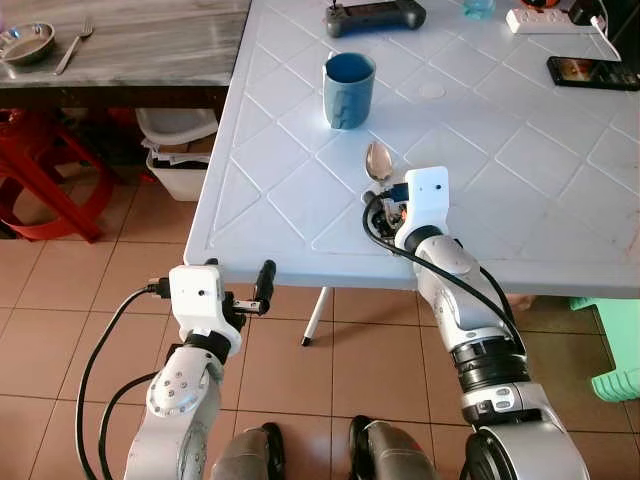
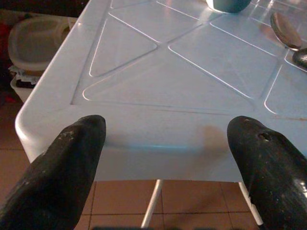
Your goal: Setting the table
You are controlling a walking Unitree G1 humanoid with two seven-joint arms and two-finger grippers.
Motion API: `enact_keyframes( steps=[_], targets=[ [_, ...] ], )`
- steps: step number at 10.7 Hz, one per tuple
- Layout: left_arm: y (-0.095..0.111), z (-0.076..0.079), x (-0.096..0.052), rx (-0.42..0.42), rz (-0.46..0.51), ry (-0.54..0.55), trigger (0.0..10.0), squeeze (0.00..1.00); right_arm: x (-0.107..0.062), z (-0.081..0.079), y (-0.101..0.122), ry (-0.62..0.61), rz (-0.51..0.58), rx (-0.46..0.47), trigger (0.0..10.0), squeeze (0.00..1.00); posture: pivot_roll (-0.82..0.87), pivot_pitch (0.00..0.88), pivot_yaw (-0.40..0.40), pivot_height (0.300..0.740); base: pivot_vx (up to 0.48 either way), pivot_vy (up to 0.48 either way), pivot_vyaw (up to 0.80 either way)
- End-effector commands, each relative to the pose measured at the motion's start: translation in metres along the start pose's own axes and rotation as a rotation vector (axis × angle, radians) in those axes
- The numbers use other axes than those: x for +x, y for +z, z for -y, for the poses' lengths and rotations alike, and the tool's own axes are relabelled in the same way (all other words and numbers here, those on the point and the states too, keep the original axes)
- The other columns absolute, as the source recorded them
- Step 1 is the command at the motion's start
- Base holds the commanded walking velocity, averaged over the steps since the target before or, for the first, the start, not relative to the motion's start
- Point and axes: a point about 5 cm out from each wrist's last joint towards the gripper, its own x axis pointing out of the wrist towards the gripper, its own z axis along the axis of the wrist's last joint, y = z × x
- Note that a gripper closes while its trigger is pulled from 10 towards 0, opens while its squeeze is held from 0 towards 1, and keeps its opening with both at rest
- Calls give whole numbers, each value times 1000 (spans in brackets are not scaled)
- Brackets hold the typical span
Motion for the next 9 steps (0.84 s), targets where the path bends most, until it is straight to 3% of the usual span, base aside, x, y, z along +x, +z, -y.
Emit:
enact_keyframes(
  steps=[1, 3, 6, 9],
  targets=[
    [0, 1, -2, 1, -10, -4, 10000, 0, 0, 2, -17, -5, -87, 21, 0, 0, 14, 247, 55, 740, 0, 0, 0],
    [0, 1, -2, -8, -13, -12, 10000, 0, 4, 7, -18, 18, -124, 9, 0, 0, 13, 248, 54, 740, 0, 0, 0],
    [3, 11, -5, -77, 5, -118, 10000, 0, 13, 11, -12, 78, -146, -27, 0, 0, 17, 244, 48, 740, 0, 0, 0],
    [10, 14, -7, -85, 46, -173, 10000, 0, 20, 17, -17, 86, -178, -25, 0, 0, 24, 242, 50, 740, 0, 0, 0]
  ],
)
